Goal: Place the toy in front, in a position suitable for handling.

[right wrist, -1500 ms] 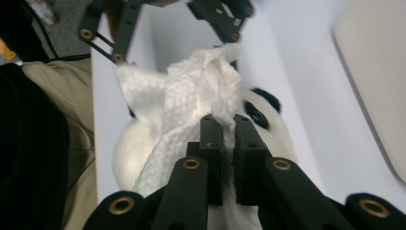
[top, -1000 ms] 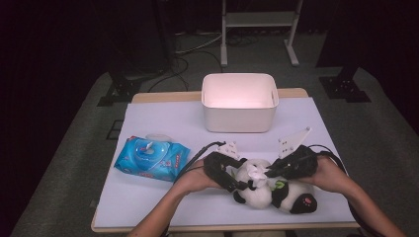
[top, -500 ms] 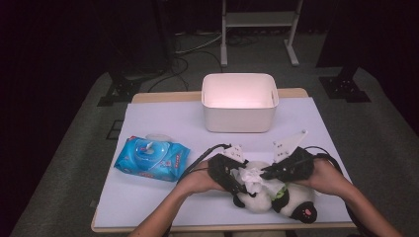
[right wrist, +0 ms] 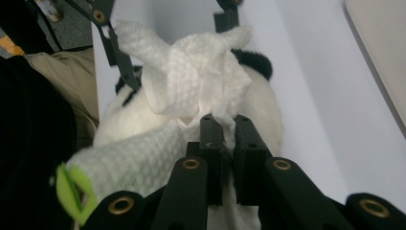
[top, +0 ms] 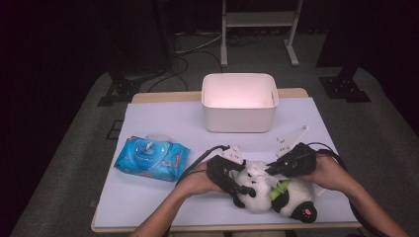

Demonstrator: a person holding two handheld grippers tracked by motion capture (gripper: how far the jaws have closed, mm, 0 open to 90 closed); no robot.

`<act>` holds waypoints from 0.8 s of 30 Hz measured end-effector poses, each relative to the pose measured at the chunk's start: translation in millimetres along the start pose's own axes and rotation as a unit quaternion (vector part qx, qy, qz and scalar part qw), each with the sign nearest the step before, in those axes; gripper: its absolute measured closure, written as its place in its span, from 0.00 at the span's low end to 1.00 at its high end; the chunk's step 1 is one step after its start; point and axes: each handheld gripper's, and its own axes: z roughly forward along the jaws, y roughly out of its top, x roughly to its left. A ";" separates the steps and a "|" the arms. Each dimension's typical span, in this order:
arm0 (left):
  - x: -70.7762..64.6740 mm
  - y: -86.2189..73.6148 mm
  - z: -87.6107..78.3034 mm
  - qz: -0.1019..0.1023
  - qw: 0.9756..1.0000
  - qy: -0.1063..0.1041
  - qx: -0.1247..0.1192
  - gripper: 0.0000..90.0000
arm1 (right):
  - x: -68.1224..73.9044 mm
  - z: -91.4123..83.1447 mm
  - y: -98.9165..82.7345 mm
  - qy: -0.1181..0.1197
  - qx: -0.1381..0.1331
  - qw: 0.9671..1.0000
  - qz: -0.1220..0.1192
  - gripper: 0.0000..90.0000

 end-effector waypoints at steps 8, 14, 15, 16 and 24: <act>2.9 4.4 -3.6 -0.013 1.000 -0.001 0.005 0.17 | 7.7 1.5 -13.3 0.008 -0.011 1.000 0.002 0.93; 5.5 9.5 -8.5 -0.020 1.000 -0.003 -0.003 0.14 | 23.8 0.1 -14.7 0.001 -0.003 1.000 -0.011 0.93; 5.3 10.2 -7.5 -0.018 1.000 -0.005 0.002 0.14 | 25.6 0.0 -14.7 0.000 -0.002 1.000 -0.013 0.93; 5.1 10.3 -6.0 -0.018 1.000 -0.008 0.004 0.14 | 28.2 -0.2 -14.6 -0.001 0.001 1.000 -0.016 0.93; 1.5 8.4 -1.6 -0.013 1.000 -0.017 0.019 0.17 | 34.3 -0.8 -1.4 -0.006 0.032 0.999 -0.034 0.93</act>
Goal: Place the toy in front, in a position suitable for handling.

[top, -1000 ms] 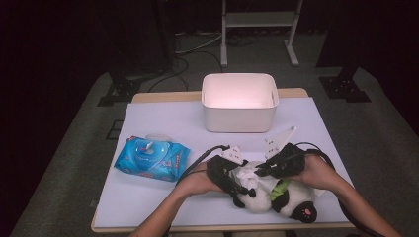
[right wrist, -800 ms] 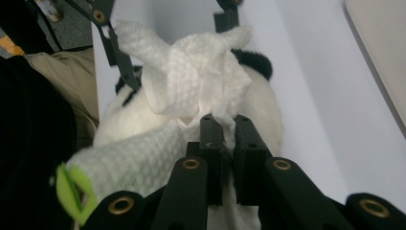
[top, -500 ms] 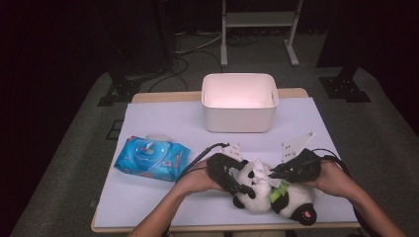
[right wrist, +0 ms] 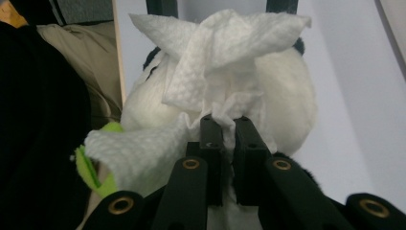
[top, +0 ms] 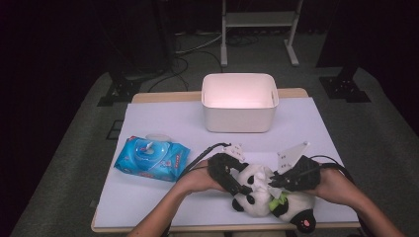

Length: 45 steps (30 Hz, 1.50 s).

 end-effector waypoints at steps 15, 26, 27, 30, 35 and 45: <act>-5.7 -2.5 0.6 0.017 1.000 0.011 0.007 0.17 | -21.9 9.4 30.9 0.015 0.012 1.000 -0.008 0.93; -2.5 1.0 -2.3 0.006 1.000 0.004 0.004 0.16 | -22.1 3.7 6.5 0.003 0.022 1.000 0.018 0.93; -2.0 1.8 -3.7 0.005 1.000 0.002 0.003 0.16 | -20.7 3.3 5.7 0.002 0.021 1.000 0.014 0.93; -2.0 4.4 -8.2 0.000 1.000 -0.001 -0.003 0.16 | -16.9 1.4 2.9 0.005 0.016 1.000 0.017 0.93; -2.6 10.6 -14.0 0.009 1.000 0.008 -0.006 0.16 | -8.7 0.4 -0.3 0.008 0.004 1.000 0.015 0.93; 3.7 0.8 -1.5 -0.017 0.999 -0.036 0.001 0.19 | 3.1 -3.3 3.8 0.019 0.022 1.000 -0.002 0.93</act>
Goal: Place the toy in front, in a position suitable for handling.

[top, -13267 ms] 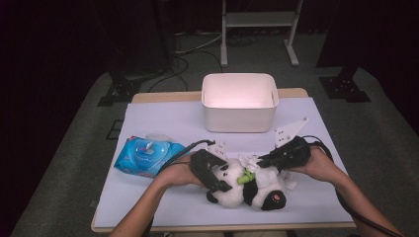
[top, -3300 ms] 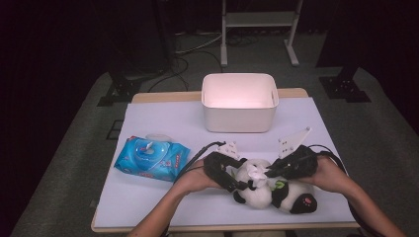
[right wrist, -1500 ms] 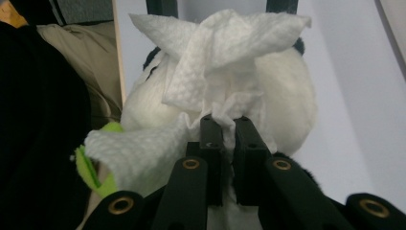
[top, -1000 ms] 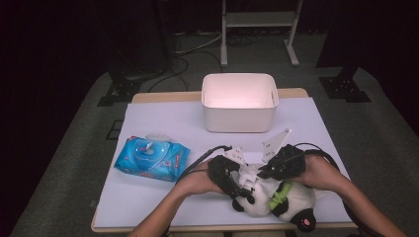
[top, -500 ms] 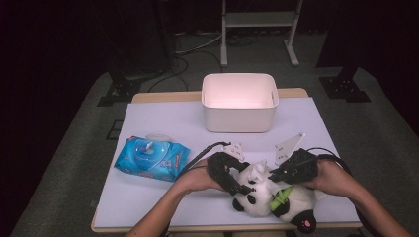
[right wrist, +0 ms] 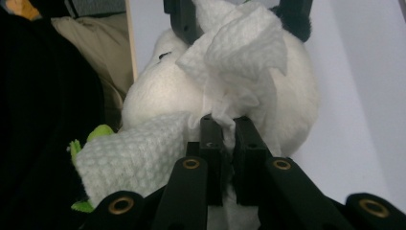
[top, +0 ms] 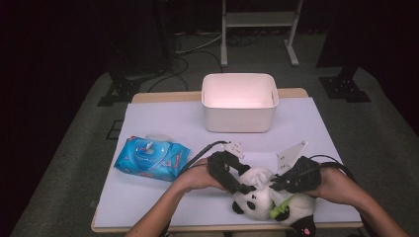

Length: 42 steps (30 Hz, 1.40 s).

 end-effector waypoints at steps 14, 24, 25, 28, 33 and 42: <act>-9.4 -2.5 -1.3 0.036 0.999 -0.005 -0.010 0.20 | -13.2 7.9 42.6 0.009 -0.015 0.999 -0.028 0.93; -11.2 -5.2 -2.6 0.036 0.999 -0.003 -0.009 0.20 | -18.9 6.4 33.1 0.024 -0.019 0.999 -0.015 0.93; -11.6 -5.1 -2.7 0.037 0.999 -0.002 -0.008 0.20 | -19.5 3.8 28.5 0.024 -0.020 0.999 -0.011 0.93; -13.0 -4.2 -3.1 0.039 0.999 -0.001 -0.005 0.20 | -20.7 -2.0 18.3 0.023 -0.017 1.000 -0.002 0.93; -13.6 -2.7 -2.7 0.035 0.999 0.000 0.000 0.20 | -24.8 -6.6 -0.1 0.017 -0.012 1.000 0.019 0.93; -11.8 0.6 -3.1 0.027 1.000 -0.006 0.005 0.17 | -23.3 -2.3 -8.1 0.031 -0.033 0.999 0.027 0.93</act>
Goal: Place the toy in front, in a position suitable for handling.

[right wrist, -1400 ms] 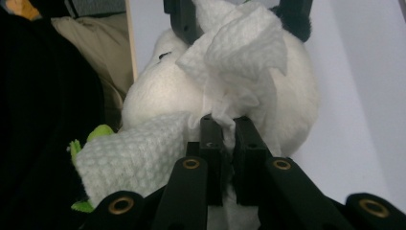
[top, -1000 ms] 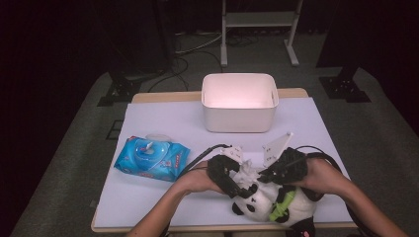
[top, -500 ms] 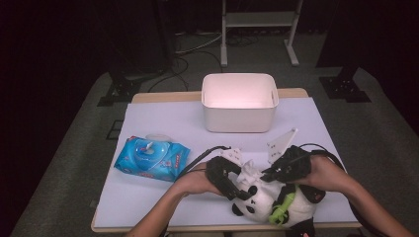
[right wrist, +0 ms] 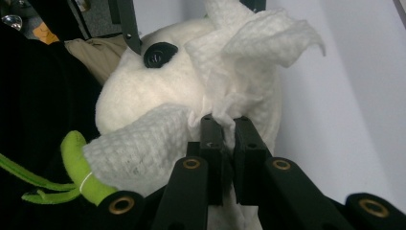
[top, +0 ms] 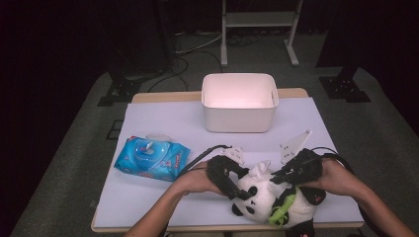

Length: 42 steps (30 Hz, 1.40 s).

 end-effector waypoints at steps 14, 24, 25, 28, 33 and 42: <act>9.5 5.7 15.5 -0.029 0.999 -0.033 0.008 0.06 | 7.1 3.9 0.0 0.006 -0.009 1.000 -0.012 0.93; 14.0 2.2 10.5 -0.025 0.999 -0.034 -0.010 0.34 | 0.2 5.1 -0.7 0.004 -0.017 1.000 -0.008 0.93; 14.3 2.7 10.1 -0.025 0.999 -0.033 -0.011 0.35 | -1.4 3.9 -0.3 0.002 -0.017 1.000 -0.008 0.93; 14.9 7.8 5.8 -0.013 1.000 -0.007 -0.012 0.36 | -4.5 1.1 1.1 -0.006 -0.019 1.000 -0.007 0.93; 17.3 17.9 -12.3 0.011 0.999 0.038 -0.017 0.36 | -15.2 -6.2 7.1 -0.020 -0.038 0.999 -0.001 0.93; 27.0 11.5 -37.4 0.038 0.995 0.095 -0.019 0.33 | -34.7 -0.9 30.5 -0.034 -0.057 0.998 -0.002 0.93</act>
